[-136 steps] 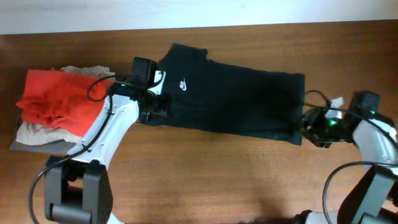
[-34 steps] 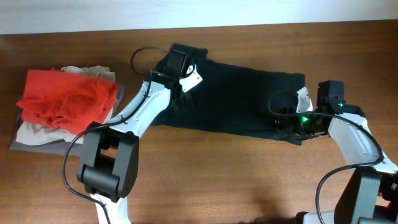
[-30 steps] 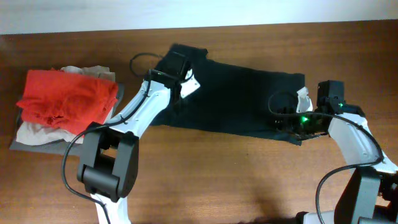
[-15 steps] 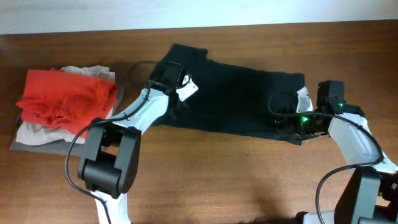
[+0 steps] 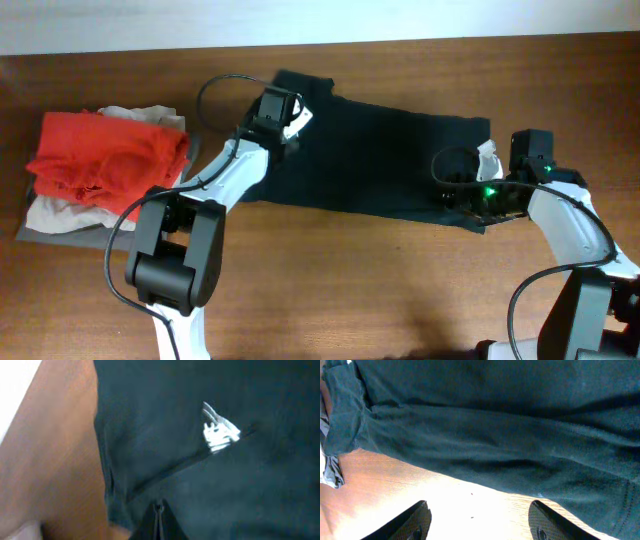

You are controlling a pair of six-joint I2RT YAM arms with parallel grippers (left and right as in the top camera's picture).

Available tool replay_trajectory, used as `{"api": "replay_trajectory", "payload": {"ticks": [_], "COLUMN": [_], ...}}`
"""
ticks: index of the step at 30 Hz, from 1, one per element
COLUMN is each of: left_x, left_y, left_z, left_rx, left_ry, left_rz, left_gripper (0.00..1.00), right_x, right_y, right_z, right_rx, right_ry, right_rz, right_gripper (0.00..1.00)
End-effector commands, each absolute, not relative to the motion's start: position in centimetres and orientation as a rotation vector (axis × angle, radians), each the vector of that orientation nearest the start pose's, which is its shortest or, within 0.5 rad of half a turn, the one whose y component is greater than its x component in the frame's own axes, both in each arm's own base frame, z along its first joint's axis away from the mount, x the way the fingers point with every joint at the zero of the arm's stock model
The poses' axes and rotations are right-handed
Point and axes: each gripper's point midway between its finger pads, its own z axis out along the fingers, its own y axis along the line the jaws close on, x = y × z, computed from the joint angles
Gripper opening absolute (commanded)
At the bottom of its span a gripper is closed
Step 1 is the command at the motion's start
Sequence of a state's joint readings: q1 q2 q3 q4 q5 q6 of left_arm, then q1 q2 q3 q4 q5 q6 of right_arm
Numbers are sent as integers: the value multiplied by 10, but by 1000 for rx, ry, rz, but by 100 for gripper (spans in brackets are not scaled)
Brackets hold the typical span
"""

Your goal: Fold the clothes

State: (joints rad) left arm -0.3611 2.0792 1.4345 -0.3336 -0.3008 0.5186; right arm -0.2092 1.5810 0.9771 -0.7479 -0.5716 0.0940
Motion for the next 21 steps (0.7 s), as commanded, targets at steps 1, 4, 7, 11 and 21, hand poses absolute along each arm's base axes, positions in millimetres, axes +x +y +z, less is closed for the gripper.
{"api": "replay_trajectory", "payload": {"ticks": [1, 4, 7, 11, 21], "left_x": [506, 498, 496, 507, 515], "left_y": [-120, -117, -121, -136, -150], "left_z": [79, 106, 138, 189, 222], "left_rx": [792, 683, 636, 607, 502], "left_ry": [2415, 2477, 2482, 2402, 2379], "left_rz": [511, 478, 431, 303, -264], "left_gripper": [5, 23, 73, 76, 74], "right_x": [325, 332, 344, 358, 403], "right_y": [24, 17, 8, -7, -36], "right_z": [83, 91, 114, 161, 271], "right_rx": [304, 349, 356, 357, 334], "right_ry": [2738, 2713, 2690, 2678, 2473], "right_rz": [767, 762, 728, 602, 445], "right_gripper": [68, 68, 67, 67, 81]}}
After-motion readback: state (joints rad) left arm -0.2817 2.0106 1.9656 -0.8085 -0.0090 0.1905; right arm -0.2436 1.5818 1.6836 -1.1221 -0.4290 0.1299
